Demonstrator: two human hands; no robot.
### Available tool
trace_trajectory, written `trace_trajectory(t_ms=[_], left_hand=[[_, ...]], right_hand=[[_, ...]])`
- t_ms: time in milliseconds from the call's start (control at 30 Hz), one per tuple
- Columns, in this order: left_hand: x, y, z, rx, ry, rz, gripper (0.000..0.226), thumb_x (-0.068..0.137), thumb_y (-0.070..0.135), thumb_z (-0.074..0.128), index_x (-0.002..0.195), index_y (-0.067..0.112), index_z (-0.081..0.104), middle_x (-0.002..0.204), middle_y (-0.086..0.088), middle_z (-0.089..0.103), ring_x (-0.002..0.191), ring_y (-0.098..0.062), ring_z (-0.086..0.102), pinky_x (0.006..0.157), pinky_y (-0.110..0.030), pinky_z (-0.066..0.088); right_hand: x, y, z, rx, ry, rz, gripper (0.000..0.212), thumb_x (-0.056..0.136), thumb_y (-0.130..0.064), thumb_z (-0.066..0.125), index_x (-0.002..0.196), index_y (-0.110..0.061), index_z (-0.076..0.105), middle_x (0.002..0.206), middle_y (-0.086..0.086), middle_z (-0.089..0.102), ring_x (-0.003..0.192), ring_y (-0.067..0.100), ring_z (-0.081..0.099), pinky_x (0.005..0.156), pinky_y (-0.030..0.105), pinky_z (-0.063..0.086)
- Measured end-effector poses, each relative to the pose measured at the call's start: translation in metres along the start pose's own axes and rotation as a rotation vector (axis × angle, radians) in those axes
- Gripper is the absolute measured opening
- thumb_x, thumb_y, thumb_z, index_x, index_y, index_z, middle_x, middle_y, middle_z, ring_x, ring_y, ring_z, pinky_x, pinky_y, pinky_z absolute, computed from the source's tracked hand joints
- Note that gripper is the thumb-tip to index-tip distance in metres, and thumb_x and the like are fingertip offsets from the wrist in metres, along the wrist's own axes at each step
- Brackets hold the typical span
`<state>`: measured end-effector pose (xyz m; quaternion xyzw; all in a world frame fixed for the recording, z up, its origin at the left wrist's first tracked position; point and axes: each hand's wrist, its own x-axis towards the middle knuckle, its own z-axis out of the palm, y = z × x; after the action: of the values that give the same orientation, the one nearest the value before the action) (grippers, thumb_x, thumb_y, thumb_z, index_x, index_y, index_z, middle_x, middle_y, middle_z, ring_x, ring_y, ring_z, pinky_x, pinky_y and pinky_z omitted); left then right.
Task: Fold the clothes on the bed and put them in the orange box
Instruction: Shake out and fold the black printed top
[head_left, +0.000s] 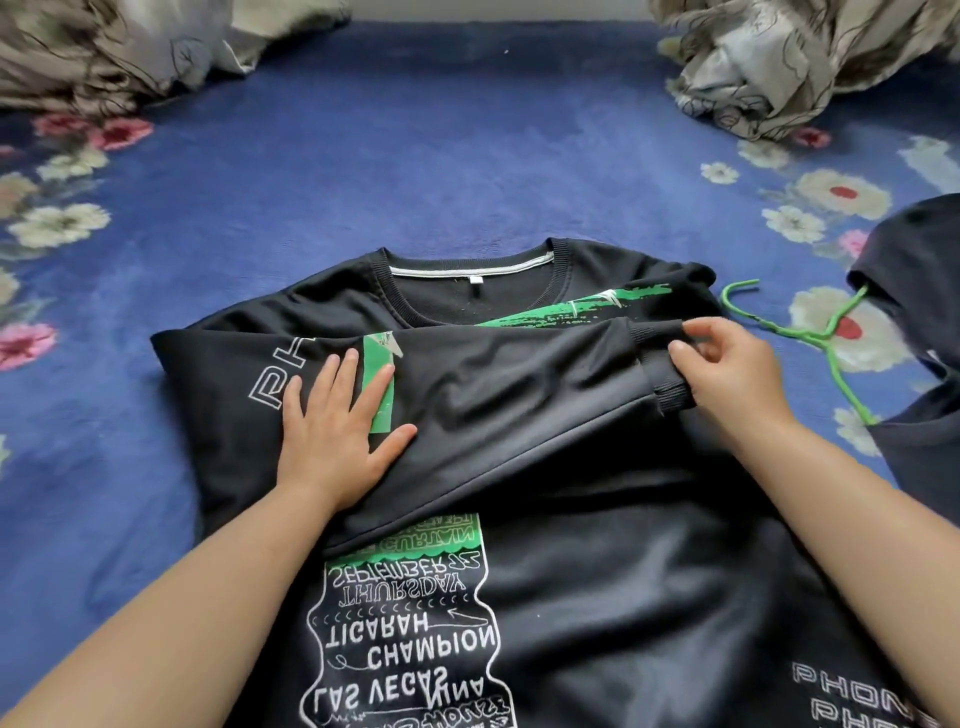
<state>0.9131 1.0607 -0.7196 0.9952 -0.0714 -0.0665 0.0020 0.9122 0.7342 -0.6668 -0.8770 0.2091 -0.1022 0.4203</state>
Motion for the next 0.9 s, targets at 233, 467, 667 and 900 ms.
trace_trajectory(t_ms=[233, 467, 667, 900], left_hand=[[-0.009, 0.009, -0.03, -0.035, 0.072, -0.069, 0.078, 0.08, 0.069, 0.012, 0.147, 0.03, 0.024, 0.156, -0.012, 0.01, 0.144, -0.031, 0.003, 0.11, -0.056, 0.002], [0.008, 0.009, 0.003, -0.085, 0.037, -0.164, 0.071, 0.079, 0.066, 0.018, 0.144, 0.039, 0.026, 0.157, -0.008, 0.01, 0.143, -0.032, 0.002, 0.11, -0.057, 0.0], [0.011, 0.005, 0.008, -0.111, 0.073, -0.147, 0.09, 0.065, 0.074, 0.005, 0.142, 0.037, 0.033, 0.155, -0.01, 0.017, 0.143, -0.031, 0.008, 0.11, -0.055, 0.002], [0.011, 0.007, 0.006, -0.07, 0.021, -0.139, 0.091, 0.062, 0.077, 0.01, 0.144, 0.041, 0.024, 0.157, -0.007, 0.009, 0.143, -0.028, 0.003, 0.111, -0.053, 0.001]], right_hand=[[-0.013, 0.021, -0.042, 0.004, 0.108, -0.08, 0.036, 0.085, -0.022, 0.061, 0.12, -0.016, 0.055, 0.067, 0.008, 0.06, 0.051, -0.005, 0.048, 0.06, 0.011, 0.035], [-0.045, 0.065, -0.005, -0.238, 0.057, 0.045, 0.054, 0.071, -0.024, 0.038, 0.117, 0.0, 0.054, 0.058, -0.004, 0.038, 0.07, 0.025, 0.043, 0.066, 0.035, 0.029], [-0.053, 0.075, 0.01, -0.261, 0.264, -0.008, 0.057, 0.068, -0.015, 0.037, 0.121, 0.003, 0.048, 0.074, 0.013, 0.048, 0.082, 0.04, 0.051, 0.075, 0.043, 0.036], [-0.048, 0.069, 0.01, -0.436, 0.282, -0.168, 0.056, 0.071, -0.005, 0.031, 0.116, -0.006, 0.064, 0.125, 0.03, 0.05, 0.11, 0.045, 0.043, 0.089, 0.056, 0.036]])
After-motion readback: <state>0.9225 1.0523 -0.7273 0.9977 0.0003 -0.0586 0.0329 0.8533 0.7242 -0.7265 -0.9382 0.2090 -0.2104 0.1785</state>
